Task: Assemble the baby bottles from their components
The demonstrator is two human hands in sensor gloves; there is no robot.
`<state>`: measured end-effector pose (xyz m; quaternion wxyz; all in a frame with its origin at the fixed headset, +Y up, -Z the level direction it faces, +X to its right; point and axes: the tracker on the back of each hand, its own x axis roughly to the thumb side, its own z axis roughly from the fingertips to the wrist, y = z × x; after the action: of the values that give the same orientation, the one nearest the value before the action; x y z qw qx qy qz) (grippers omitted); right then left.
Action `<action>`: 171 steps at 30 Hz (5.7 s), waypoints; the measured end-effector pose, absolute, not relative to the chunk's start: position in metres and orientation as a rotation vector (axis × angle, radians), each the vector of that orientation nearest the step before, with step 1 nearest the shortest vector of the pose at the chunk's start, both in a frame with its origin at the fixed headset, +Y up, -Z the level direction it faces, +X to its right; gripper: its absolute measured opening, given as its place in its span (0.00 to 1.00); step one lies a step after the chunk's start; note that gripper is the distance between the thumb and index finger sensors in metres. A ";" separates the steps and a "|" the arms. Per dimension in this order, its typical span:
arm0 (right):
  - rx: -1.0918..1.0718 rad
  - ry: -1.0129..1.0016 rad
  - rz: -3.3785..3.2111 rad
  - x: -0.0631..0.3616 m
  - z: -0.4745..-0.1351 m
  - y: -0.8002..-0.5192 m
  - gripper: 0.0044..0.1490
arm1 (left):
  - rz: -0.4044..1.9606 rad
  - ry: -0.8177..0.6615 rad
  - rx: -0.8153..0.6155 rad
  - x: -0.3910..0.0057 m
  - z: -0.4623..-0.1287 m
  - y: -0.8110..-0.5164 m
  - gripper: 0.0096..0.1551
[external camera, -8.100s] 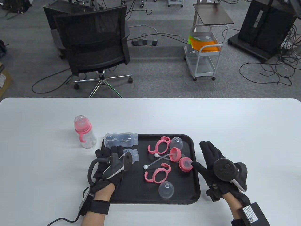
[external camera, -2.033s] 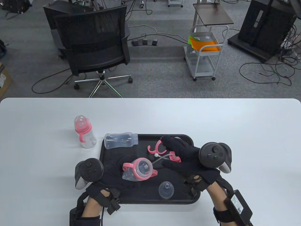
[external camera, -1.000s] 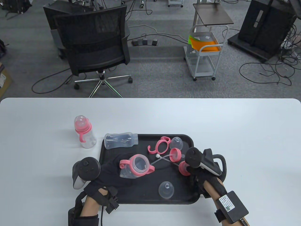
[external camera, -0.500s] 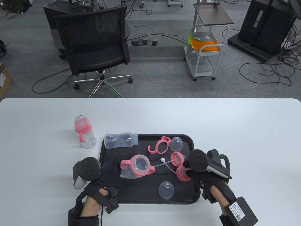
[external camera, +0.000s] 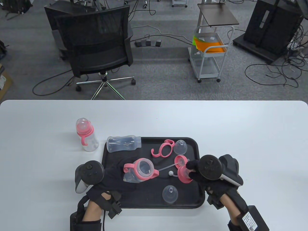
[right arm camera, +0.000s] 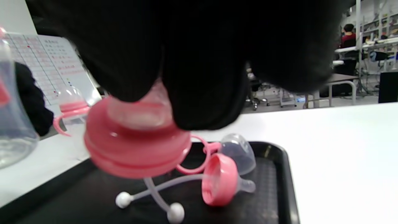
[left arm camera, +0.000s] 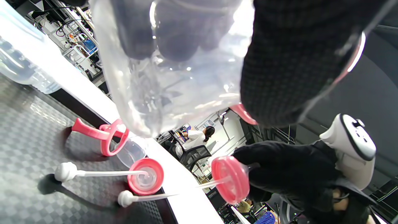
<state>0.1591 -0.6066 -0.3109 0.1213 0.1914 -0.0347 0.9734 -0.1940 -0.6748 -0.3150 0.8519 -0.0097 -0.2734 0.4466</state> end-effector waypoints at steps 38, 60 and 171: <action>0.599 -0.716 2.613 0.116 -0.245 -0.449 0.29 | 0.791 -0.454 -0.087 -0.197 -0.321 -0.685 0.61; 0.699 -0.546 2.580 0.076 -0.258 -0.497 0.30 | 0.889 -0.548 -0.077 -0.189 -0.318 -0.683 0.61; 0.679 0.177 2.854 0.116 -0.324 -0.665 0.50 | 0.954 -0.339 0.099 -0.232 -0.320 -0.682 0.61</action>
<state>0.1156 -0.6651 -0.3241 0.1010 0.2300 0.0598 0.9661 -0.2323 -0.6816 -0.3201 0.8735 0.0476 -0.1621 0.4566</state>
